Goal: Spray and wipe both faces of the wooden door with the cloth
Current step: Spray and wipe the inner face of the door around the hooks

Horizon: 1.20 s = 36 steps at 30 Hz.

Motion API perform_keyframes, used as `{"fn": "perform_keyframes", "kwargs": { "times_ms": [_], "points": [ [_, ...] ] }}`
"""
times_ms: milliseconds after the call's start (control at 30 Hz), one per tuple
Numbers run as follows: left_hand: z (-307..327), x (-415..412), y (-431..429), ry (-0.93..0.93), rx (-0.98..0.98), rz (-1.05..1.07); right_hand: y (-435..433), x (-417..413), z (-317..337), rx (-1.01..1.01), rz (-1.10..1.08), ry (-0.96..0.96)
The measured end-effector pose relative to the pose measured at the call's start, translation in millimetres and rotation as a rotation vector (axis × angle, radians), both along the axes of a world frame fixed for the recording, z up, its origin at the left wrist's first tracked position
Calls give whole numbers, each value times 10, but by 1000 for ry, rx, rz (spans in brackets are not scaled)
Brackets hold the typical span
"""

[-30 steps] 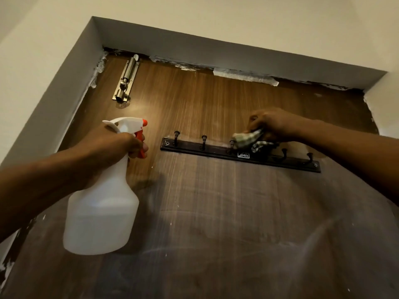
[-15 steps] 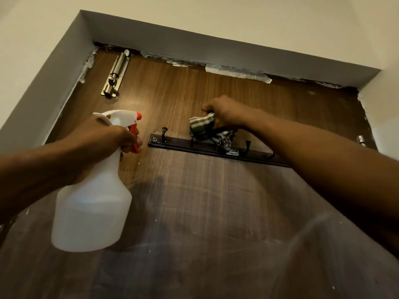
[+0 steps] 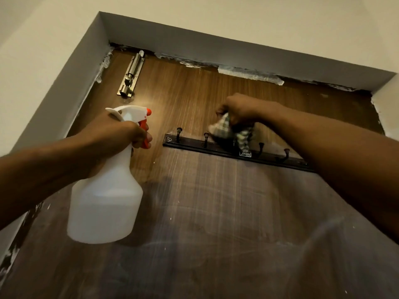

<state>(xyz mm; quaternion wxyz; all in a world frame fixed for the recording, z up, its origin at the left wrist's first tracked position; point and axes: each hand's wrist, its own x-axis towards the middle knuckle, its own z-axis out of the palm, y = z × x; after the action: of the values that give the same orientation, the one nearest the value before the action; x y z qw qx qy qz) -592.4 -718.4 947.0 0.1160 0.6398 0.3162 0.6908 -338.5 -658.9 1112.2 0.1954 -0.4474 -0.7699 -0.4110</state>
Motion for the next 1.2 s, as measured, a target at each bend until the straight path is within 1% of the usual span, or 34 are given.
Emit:
{"fn": "perform_keyframes", "kwargs": {
  "times_ms": [100, 233, 333, 433, 500, 600, 700, 867, 933, 1000, 1067, 1133, 1200],
  "points": [
    [-14, -38, -20, 18, 6, 12, 21, -350, 18, -22, 61, -34],
    [-12, -94, -65, 7, -3, 21, 54, -854, 43, 23, 156, -42],
    [-3, -105, -82, -6, -2, 24, 68, -969, 22, -13, 181, -76],
    [-27, -90, -106, -2, -12, 42, 17, -688, 40, 16, 152, -99],
    [-37, -47, -104, 8, -22, 45, -44, -356, 56, 51, 83, -126],
    [-26, 51, -90, -31, -34, 58, -84, 188, 39, 96, -32, -195],
    [-32, 200, -49, -44, -47, 62, -68, 755, -38, 137, -103, -186],
    [-63, 530, 3, 24, -116, 25, -147, 1694, -168, 148, -268, -162],
    [-78, 706, 5, 55, -125, -5, -109, 2033, -276, 194, -259, -142],
    [-87, 880, 23, 74, -112, -30, -50, 2233, -354, 247, -211, -125],
    [-114, 1026, 25, 77, -72, -45, -22, 2273, -331, 241, -215, -114],
    [-127, 1131, 31, 105, -52, -59, -55, 2244, -226, 213, -255, -52],
    [-124, 1160, 33, 105, -39, -56, -67, 2184, -134, 229, -273, 44]
  ]
}}
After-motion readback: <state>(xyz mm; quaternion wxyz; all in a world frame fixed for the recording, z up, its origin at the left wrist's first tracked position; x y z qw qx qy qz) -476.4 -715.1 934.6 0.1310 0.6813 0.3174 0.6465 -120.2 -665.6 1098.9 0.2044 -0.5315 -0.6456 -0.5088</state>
